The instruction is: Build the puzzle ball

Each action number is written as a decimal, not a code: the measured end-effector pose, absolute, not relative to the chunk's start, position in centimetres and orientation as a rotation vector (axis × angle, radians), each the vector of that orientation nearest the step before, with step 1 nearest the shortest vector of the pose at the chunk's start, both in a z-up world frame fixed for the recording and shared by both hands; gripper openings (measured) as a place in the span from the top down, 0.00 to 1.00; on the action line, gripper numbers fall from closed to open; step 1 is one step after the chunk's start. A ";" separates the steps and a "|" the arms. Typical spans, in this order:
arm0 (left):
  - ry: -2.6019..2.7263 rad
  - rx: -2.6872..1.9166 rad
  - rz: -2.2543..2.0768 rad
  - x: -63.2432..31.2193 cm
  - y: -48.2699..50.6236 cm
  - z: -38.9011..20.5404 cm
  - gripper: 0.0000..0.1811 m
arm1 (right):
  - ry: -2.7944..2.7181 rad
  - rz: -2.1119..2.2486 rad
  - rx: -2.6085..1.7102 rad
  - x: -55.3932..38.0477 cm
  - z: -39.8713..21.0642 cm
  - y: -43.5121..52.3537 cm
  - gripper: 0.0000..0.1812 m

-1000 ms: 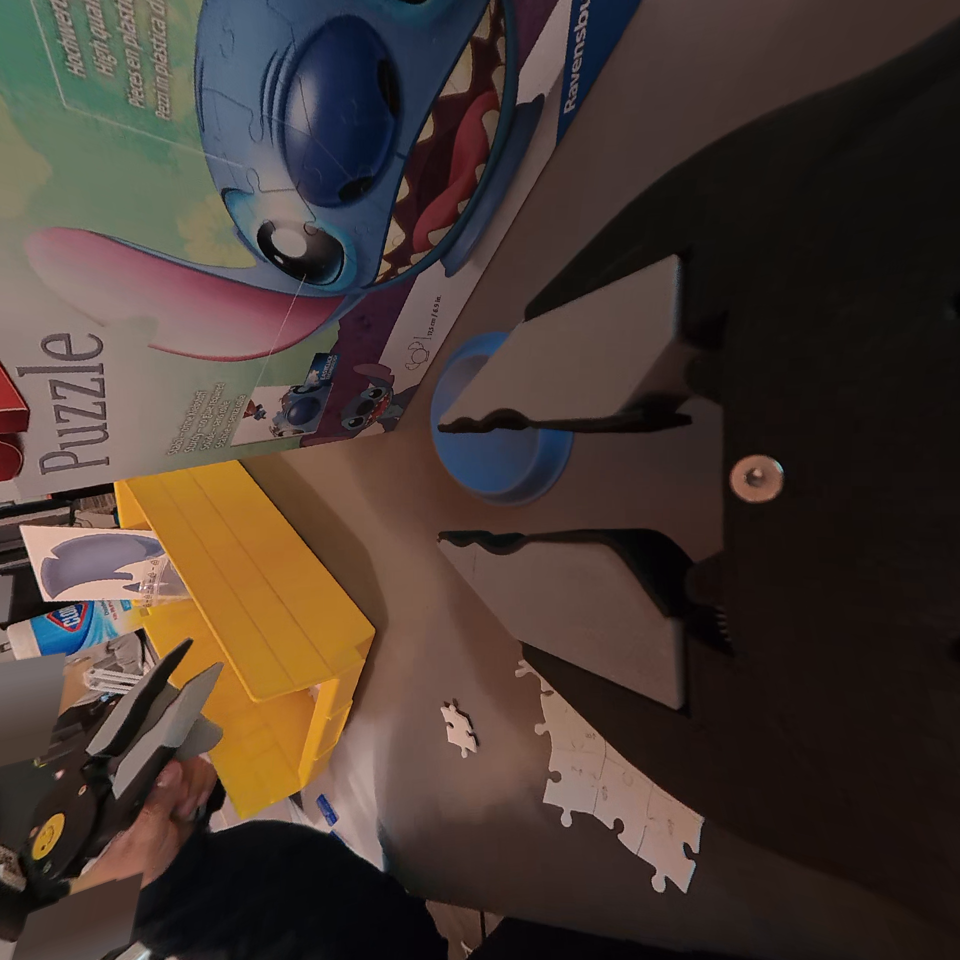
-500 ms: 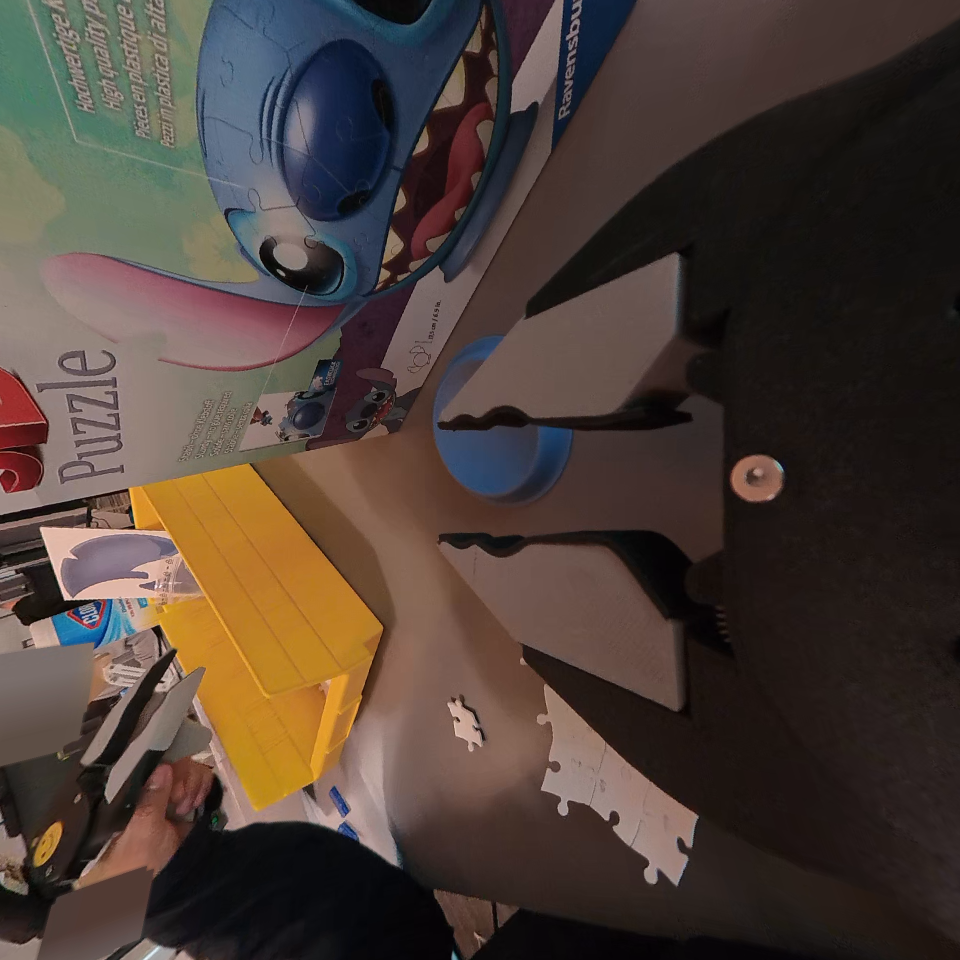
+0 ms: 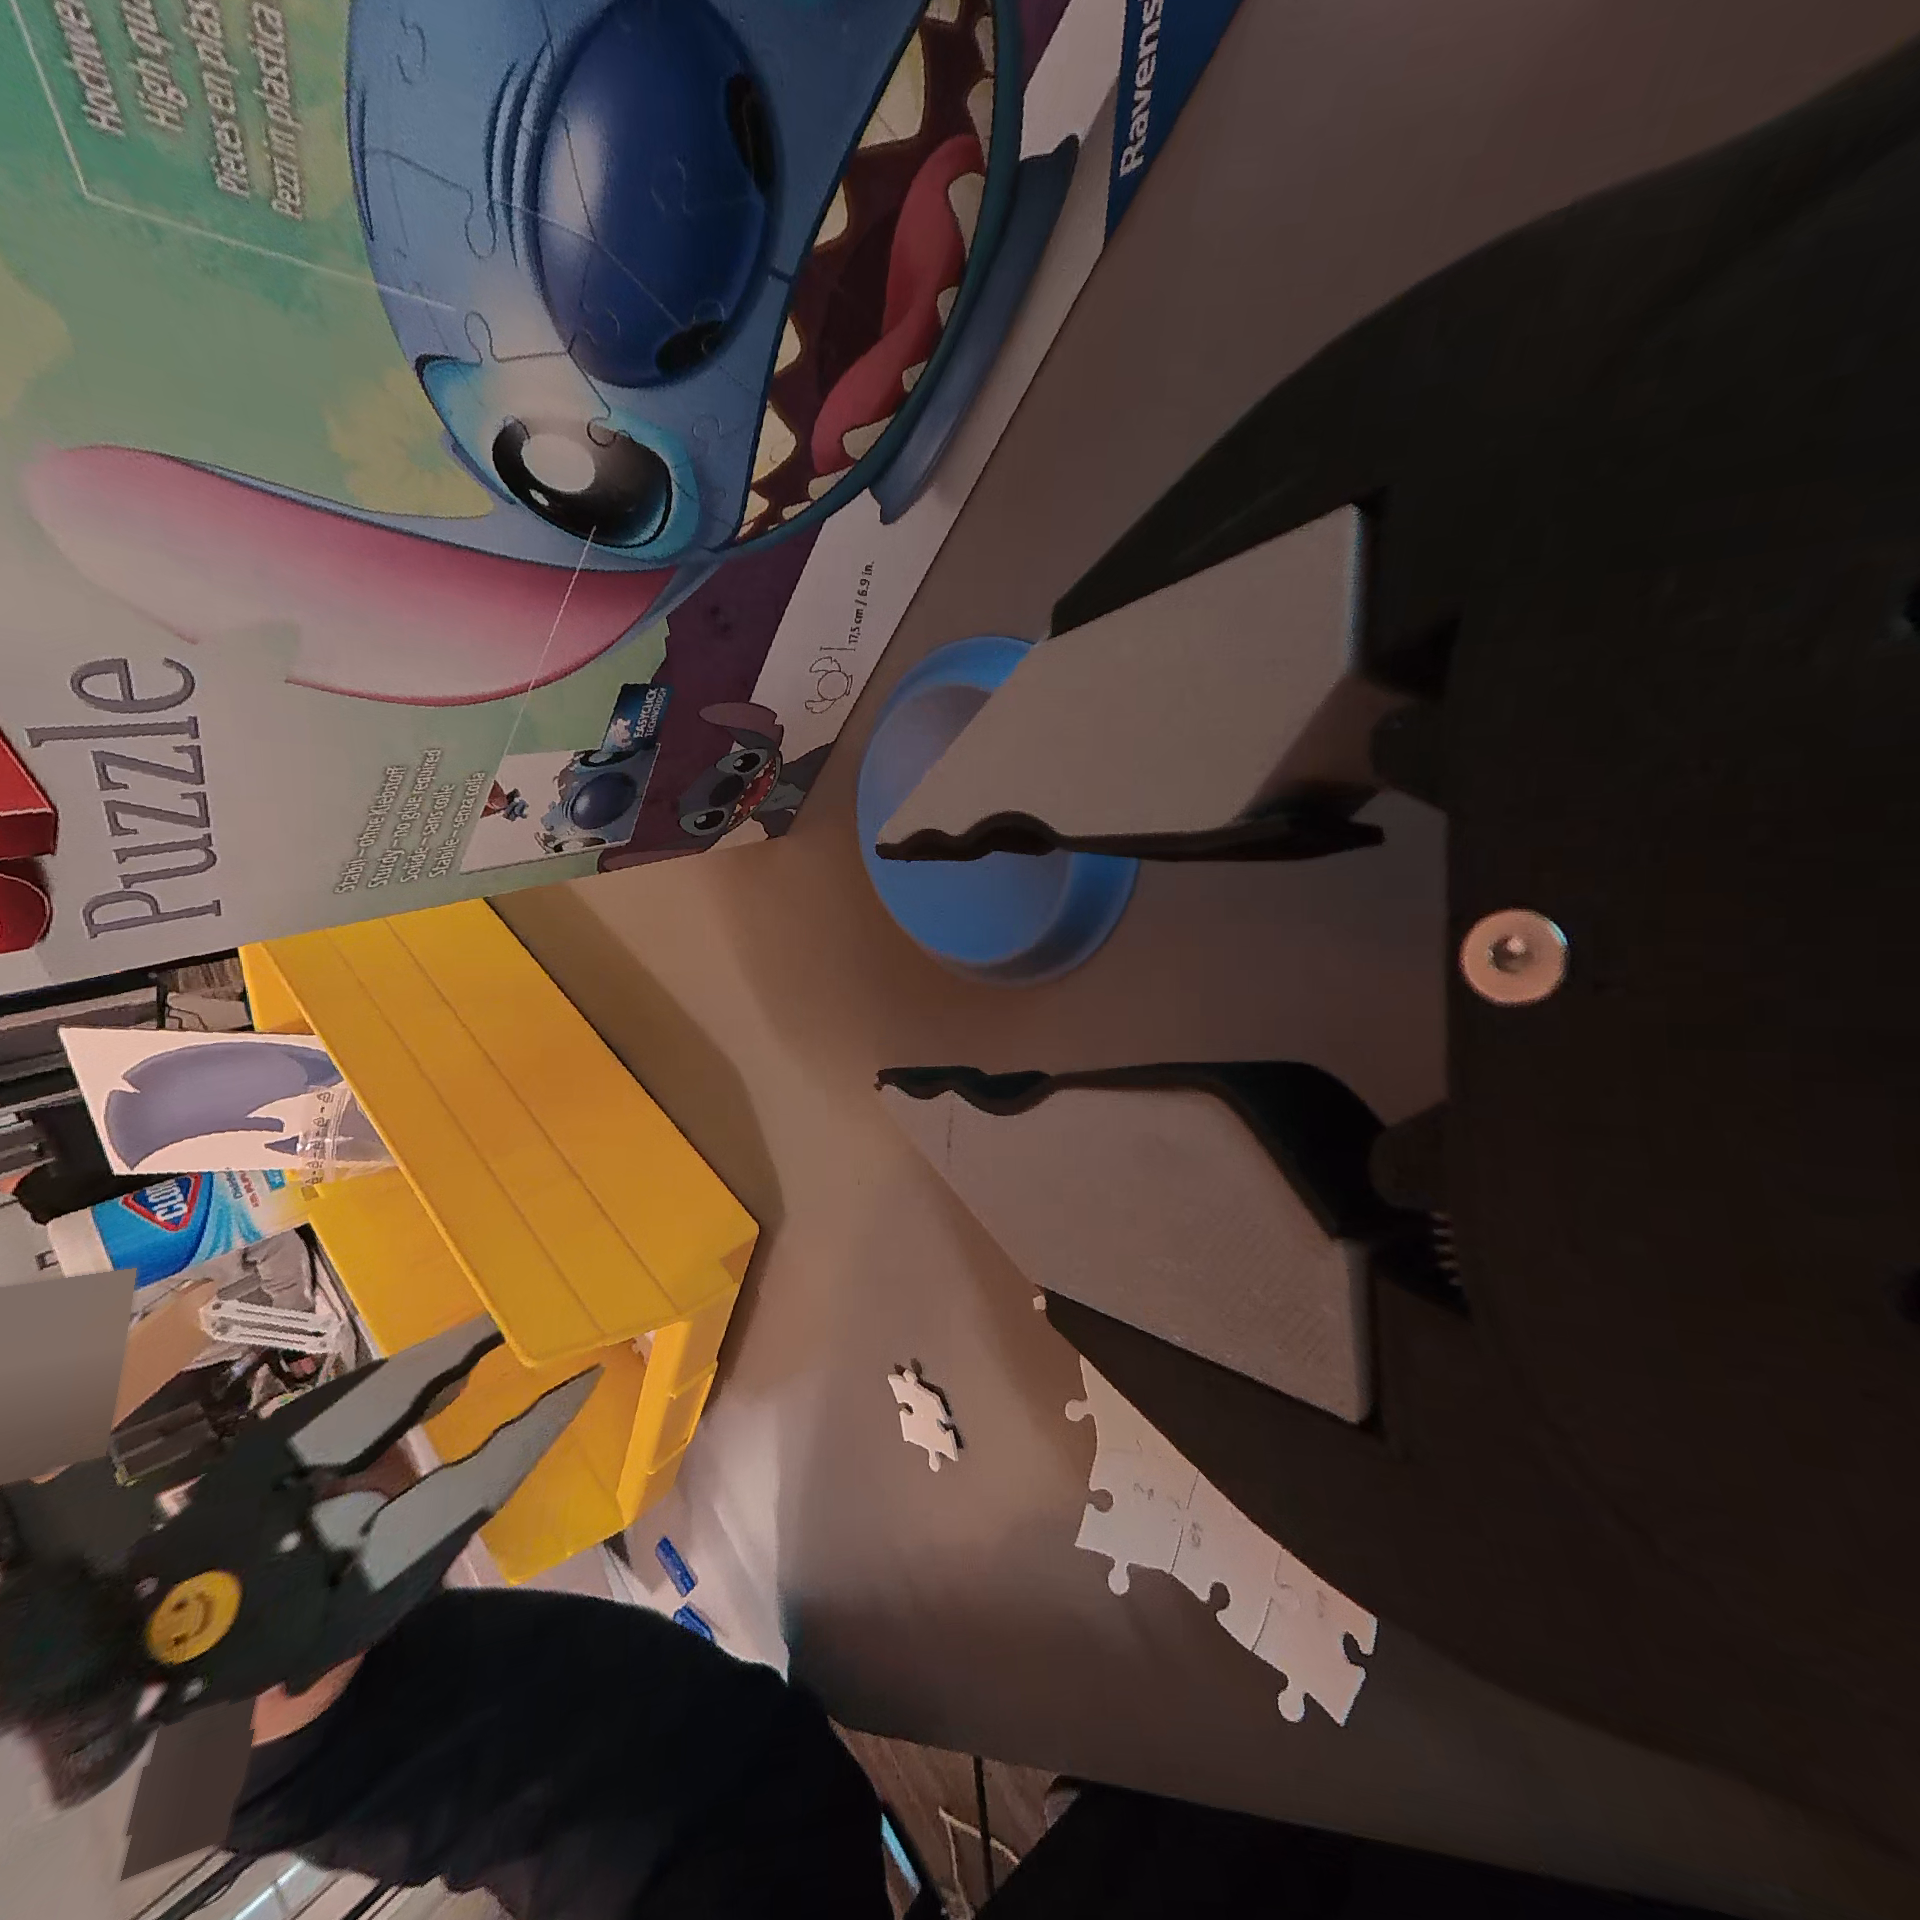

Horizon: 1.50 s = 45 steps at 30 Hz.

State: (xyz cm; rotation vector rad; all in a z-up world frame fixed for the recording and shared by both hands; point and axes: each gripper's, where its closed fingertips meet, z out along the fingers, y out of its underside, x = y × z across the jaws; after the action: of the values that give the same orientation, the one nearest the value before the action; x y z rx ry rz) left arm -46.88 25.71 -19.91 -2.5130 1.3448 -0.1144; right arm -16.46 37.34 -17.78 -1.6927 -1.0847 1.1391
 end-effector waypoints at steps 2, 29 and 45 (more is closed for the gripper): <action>1.454 -2.520 0.012 -47.0 25.8 -21.6 0.79 | -1.085 1.145 -1.697 -16.5 -17.8 37.4 0.80; 1.539 -2.276 0.466 -48.2 31.3 -22.4 0.88 | -1.137 1.169 -1.692 -17.3 -18.0 36.4 0.81; 1.550 -2.382 0.201 -44.8 30.5 -20.8 0.72 | -1.123 1.186 -1.704 -17.3 -18.1 36.7 0.81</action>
State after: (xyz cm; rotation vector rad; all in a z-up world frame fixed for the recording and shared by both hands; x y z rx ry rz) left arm -44.75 30.53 -20.83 -2.3817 1.5505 0.2010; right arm -17.28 36.70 -18.05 -1.7040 -1.1226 1.1865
